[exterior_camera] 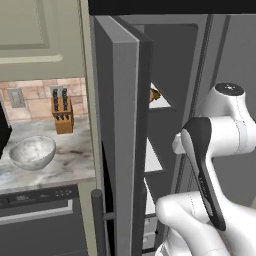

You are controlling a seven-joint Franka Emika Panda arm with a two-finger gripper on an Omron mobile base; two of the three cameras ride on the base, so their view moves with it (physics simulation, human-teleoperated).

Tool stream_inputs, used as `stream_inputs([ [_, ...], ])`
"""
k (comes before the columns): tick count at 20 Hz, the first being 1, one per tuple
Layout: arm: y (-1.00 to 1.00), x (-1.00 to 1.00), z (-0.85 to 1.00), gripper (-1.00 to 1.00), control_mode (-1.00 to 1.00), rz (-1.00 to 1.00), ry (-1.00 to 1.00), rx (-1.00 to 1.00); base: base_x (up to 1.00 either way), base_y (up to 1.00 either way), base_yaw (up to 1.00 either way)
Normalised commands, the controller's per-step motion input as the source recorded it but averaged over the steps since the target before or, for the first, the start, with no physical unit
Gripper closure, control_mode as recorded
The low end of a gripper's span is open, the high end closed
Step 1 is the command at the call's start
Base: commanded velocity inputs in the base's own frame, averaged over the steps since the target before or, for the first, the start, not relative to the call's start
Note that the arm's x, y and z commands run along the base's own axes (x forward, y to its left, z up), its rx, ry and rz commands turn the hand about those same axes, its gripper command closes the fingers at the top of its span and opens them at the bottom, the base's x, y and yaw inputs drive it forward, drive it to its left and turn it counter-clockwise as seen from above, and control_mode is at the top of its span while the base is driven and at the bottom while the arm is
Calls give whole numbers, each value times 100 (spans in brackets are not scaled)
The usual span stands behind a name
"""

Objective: Take the shrimp, sweet potato, and mushroom from the freezer and place them in the bowl on the counter.

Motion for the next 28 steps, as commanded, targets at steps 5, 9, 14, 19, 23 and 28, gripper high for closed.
stream_inputs([
  [5,0,0,0,-100,100,0,0,0,34,41,0],
  [9,0,0,0,-100,100,0,0,0,33,46,0],
  [14,0,0,0,-100,100,0,0,0,48,55,0],
  [19,0,0,0,-100,100,0,0,0,36,76,0],
  [23,0,0,0,-100,100,0,0,0,13,87,0],
  [28,0,0,0,-100,100,0,0,0,0,48,2],
])
